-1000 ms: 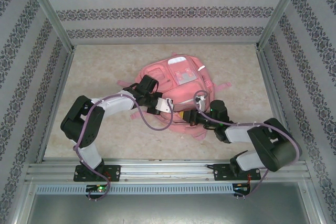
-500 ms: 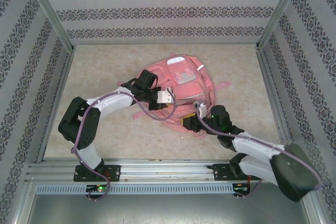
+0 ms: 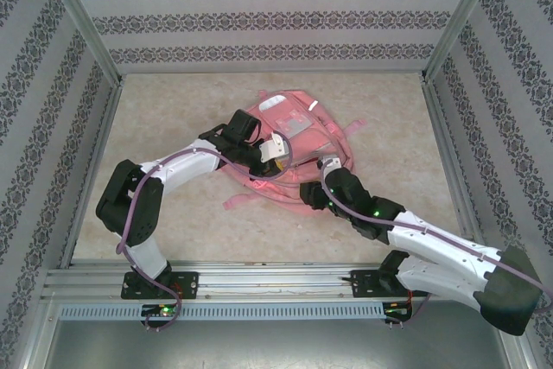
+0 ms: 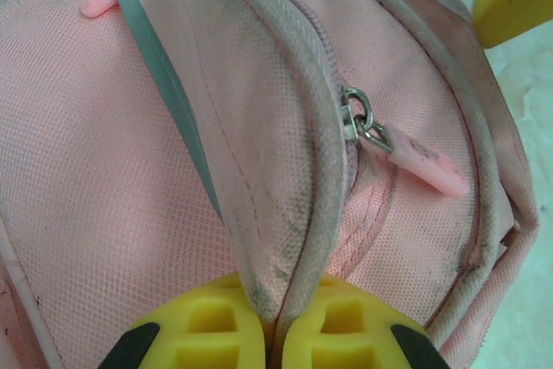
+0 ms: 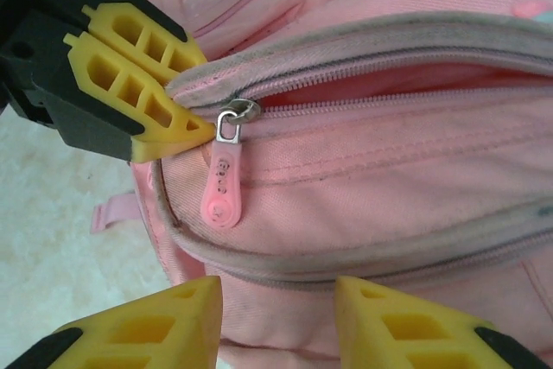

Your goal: Pack the student bag

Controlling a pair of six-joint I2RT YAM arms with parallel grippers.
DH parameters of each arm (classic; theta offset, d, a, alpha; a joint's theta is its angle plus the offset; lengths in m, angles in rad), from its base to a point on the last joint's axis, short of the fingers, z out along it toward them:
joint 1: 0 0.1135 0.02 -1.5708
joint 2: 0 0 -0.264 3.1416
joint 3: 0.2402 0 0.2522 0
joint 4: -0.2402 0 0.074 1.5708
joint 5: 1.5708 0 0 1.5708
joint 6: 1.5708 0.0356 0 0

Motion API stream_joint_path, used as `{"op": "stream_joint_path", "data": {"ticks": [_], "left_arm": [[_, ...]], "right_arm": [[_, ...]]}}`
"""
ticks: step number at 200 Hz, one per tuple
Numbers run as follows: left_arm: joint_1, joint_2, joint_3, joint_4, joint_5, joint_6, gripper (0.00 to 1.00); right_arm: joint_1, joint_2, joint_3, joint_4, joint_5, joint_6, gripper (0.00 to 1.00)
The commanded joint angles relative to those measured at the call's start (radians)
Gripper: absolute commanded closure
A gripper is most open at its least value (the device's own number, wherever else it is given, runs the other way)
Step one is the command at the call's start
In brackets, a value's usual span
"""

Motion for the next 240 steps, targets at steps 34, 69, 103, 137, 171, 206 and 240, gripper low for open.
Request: {"op": "stream_joint_path", "data": {"ticks": [34,69,103,137,171,206,240], "left_arm": [[0.004,0.015,0.053,-0.054,0.116,-0.075,1.00],[0.004,0.030,0.064,-0.067,0.145,-0.083,1.00],[0.004,0.044,0.082,-0.083,0.202,-0.082,1.00],[0.003,0.050,0.087,-0.085,0.229,-0.083,1.00],[0.003,0.064,0.102,-0.101,0.242,-0.076,1.00],[0.003,0.076,0.118,-0.120,0.252,-0.069,1.00],[0.003,0.083,0.128,-0.133,0.250,-0.062,1.00]], "right_arm": [[-0.063,0.146,0.317,-0.469,-0.106,0.042,0.58],[-0.126,0.266,0.447,-0.556,-0.289,0.010,0.54],[-0.142,0.354,0.514,-0.569,-0.330,-0.012,0.51],[-0.123,0.412,0.572,-0.569,-0.239,-0.020,0.51],[-0.099,0.437,0.556,-0.551,-0.045,-0.025,0.53],[-0.061,0.443,0.549,-0.572,0.044,-0.039,0.59],[-0.040,0.455,0.578,-0.636,0.077,-0.037,0.61]]}}
